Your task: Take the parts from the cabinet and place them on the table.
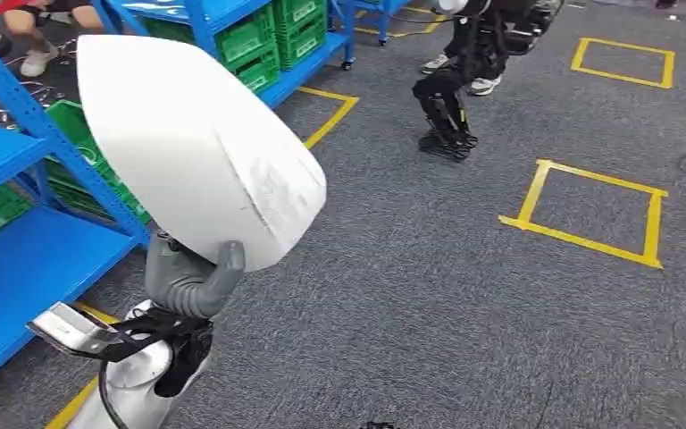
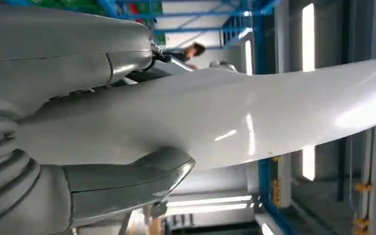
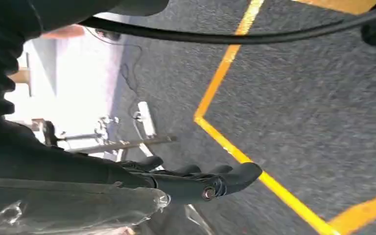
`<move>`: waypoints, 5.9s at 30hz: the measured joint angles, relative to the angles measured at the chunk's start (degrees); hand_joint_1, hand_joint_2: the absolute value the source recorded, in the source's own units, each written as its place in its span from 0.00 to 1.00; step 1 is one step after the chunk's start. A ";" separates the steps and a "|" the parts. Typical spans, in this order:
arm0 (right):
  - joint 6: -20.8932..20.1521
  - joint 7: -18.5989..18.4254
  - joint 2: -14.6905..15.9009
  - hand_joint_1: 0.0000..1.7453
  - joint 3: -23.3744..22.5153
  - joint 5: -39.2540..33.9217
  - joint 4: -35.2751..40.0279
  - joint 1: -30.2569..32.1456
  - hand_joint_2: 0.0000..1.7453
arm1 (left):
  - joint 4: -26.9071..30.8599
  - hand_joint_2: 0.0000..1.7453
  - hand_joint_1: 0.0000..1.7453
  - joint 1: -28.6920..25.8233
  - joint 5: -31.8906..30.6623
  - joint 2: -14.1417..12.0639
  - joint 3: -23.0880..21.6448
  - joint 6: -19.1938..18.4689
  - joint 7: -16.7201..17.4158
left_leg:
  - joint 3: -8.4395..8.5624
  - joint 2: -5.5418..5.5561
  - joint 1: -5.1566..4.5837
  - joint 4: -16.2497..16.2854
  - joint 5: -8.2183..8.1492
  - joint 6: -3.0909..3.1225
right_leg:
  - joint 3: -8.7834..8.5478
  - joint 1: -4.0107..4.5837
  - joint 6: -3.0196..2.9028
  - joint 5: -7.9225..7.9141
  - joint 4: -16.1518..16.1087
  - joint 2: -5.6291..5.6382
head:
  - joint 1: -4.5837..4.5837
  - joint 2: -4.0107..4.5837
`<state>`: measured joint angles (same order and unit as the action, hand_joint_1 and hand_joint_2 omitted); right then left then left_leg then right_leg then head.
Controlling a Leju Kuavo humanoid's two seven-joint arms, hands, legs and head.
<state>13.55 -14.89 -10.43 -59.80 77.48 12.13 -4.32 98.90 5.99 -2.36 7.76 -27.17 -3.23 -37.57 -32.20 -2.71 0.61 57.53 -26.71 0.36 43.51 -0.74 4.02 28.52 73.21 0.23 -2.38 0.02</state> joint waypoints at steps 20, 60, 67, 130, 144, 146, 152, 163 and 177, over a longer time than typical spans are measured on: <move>-2.03 -0.07 0.33 0.00 0.26 1.97 0.04 -0.80 1.00 | 0.37 1.00 1.00 2.74 1.42 1.22 -1.18 0.39 0.57 | -0.94 8.06 0.60 0.76 0.21 -1.93 | -6.77 0.03 -1.81 -5.12 -13.71 7.63 | 0.70 0.00; -3.21 -1.40 0.35 0.00 1.55 3.23 0.04 -0.05 1.00 | 0.39 1.00 1.00 1.43 1.38 1.44 -2.34 1.07 0.63 | -0.37 0.66 -0.28 0.61 -0.13 0.57 | 2.02 0.08 -0.39 2.12 3.61 0.26 | -0.07 0.00; -3.19 -1.57 0.39 0.00 1.60 3.34 0.04 -0.37 1.00 | 0.42 1.00 1.00 1.53 1.40 1.38 -2.36 1.05 0.66 | 0.53 -3.11 -1.00 0.52 -0.89 -0.81 | -7.44 0.96 -1.81 -4.01 -13.37 -3.29 | 0.18 0.00; -3.39 -1.84 0.33 0.00 1.88 4.00 0.09 -0.18 1.00 | 1.36 1.00 1.00 0.95 1.42 0.96 -2.43 1.03 0.72 | 0.06 -3.61 -0.62 0.63 -0.59 -1.78 | -7.77 0.69 -2.18 -4.15 -13.97 -1.63 | 0.61 0.00; -3.45 -1.31 0.31 0.00 1.97 4.96 0.11 -0.29 1.00 | 1.42 1.00 1.00 1.12 1.66 0.48 -2.38 0.22 0.87 | -1.59 6.24 0.18 1.10 0.53 -1.30 | -7.03 -0.37 -0.81 -4.97 -14.47 7.95 | 1.03 0.00; -3.85 -1.27 0.31 0.00 1.97 5.07 0.11 0.12 1.00 | 1.42 1.00 1.00 1.45 1.73 0.63 -2.38 0.17 0.87 | -1.31 4.74 0.42 0.64 0.96 -0.25 | -6.60 -0.27 -0.37 -4.63 -13.91 5.86 | 1.00 0.00; -4.57 -1.14 0.31 0.00 2.01 5.07 0.09 -0.36 1.00 | 1.40 1.00 1.00 1.41 1.75 0.83 -2.32 0.15 0.96 | -0.99 0.50 -0.19 0.67 0.46 0.55 | 0.88 0.01 0.09 2.14 2.04 0.32 | 0.39 0.00; -8.39 -0.87 0.31 0.00 3.43 6.40 0.09 -0.23 1.00 | 1.33 1.00 1.00 2.15 1.75 0.90 -2.36 -0.44 0.94 | -2.53 1.49 -0.23 5.49 -3.48 -2.40 | -7.98 0.01 -2.63 -4.10 -14.09 -0.44 | 0.85 0.00; -0.29 -12.29 0.35 0.00 13.70 11.41 0.11 0.67 1.00 | 1.29 1.00 1.00 1.79 2.49 1.47 -2.32 0.61 3.54 | -2.14 2.77 0.13 0.86 1.47 -0.24 | -7.51 0.06 -0.34 -2.95 -13.05 1.15 | 0.81 0.00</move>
<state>13.26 -27.18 -10.08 -46.10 88.89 12.24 -3.65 100.19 7.79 0.13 9.23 -29.48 -2.62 -34.03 -34.34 0.06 0.74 58.39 -25.24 0.12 36.00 -0.68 3.68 25.57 60.16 1.38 -1.57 0.02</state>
